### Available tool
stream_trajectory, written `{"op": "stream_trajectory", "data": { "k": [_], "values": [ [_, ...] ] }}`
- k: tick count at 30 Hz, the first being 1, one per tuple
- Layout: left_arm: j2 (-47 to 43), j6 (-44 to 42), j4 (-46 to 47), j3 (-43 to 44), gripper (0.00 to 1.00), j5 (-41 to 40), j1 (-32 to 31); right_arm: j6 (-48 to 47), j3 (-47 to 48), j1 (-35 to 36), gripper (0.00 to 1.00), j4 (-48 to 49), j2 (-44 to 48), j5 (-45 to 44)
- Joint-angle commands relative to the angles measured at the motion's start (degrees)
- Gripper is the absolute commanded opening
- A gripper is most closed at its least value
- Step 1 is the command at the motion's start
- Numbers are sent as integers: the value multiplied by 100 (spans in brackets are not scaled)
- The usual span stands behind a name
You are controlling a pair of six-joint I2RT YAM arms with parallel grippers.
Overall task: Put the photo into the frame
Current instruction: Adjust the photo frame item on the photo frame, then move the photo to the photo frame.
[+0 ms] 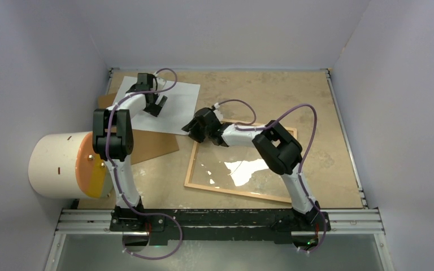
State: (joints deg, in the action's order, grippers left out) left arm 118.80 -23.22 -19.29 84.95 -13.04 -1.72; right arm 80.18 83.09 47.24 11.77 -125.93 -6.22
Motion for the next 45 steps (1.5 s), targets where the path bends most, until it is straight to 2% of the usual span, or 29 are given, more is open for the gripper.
{"op": "stream_trajectory", "data": {
  "k": [1, 11, 13, 16, 20, 34, 38, 42, 45],
  "values": [
    [216, -42, -539, -277, 100, 336, 10, 385, -421, 0, 49, 948, 491, -380],
    [196, -77, -550, -286, 100, 311, 11, 582, -338, -8, 43, 919, 270, -52],
    [181, -97, -550, -293, 100, 325, 13, 438, -166, -10, 44, 482, 298, -107],
    [174, -113, -541, -303, 100, 329, 12, -73, 458, 2, 50, -535, 289, -444],
    [174, -92, -549, -303, 100, 360, 13, -302, 1036, 41, 56, -1404, 6, -339],
    [126, -115, -550, -346, 100, 434, 14, -65, 1025, 52, 58, -1839, -264, -388],
    [100, -122, -546, -373, 100, 451, 13, -48, 980, 37, 60, -2313, -187, -462],
    [103, -143, -541, -391, 100, 492, 10, -86, 640, -27, 60, -2237, 4, -585],
    [125, -124, -549, -391, 100, 525, 11, -130, 831, -22, 60, -2229, -115, -610]
  ]
}}
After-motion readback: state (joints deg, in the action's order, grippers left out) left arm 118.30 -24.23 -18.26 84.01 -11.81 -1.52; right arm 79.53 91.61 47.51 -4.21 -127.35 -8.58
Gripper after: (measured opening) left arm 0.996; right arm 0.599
